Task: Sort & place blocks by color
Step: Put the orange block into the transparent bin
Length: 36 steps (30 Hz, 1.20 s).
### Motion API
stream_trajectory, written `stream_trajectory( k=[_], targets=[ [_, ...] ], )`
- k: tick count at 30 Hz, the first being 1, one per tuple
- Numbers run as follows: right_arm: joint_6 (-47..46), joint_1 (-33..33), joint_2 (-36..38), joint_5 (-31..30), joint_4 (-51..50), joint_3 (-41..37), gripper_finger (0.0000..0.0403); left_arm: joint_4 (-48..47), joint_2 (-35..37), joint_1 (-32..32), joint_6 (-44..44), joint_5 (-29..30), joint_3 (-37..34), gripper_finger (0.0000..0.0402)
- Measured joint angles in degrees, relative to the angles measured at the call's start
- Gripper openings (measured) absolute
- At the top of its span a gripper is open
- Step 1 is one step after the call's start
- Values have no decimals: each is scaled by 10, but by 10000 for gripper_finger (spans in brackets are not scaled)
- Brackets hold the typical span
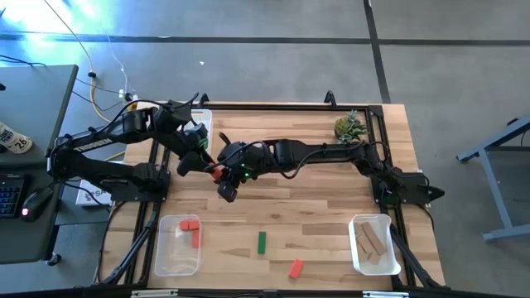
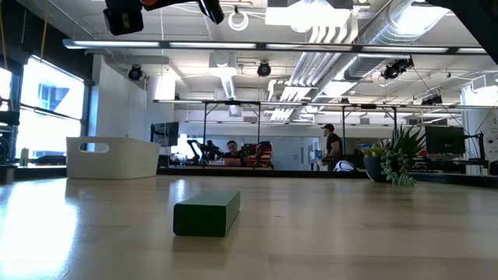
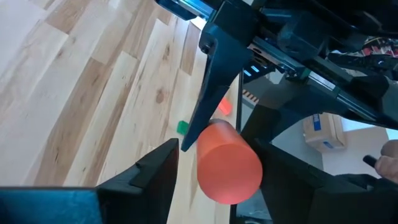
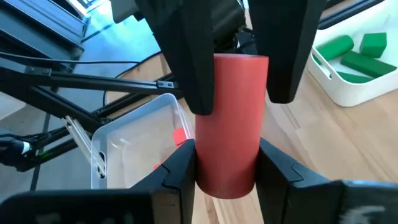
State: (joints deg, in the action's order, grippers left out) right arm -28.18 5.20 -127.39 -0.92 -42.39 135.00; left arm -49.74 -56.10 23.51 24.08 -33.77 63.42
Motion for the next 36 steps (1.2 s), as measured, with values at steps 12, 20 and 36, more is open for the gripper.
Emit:
stream_trajectory(
  k=[12,20,36],
  targets=[
    [-3,-1,0,-20,-2,0,99,1,0,0,-2,-3,0,102],
    [-18,-8,0,-6,-2,0,109,1,0,0,12,-3,0,104],
    [-29,-13,0,55,-80,0,257,-177,0,-32,14,74,0,104]
  ],
)
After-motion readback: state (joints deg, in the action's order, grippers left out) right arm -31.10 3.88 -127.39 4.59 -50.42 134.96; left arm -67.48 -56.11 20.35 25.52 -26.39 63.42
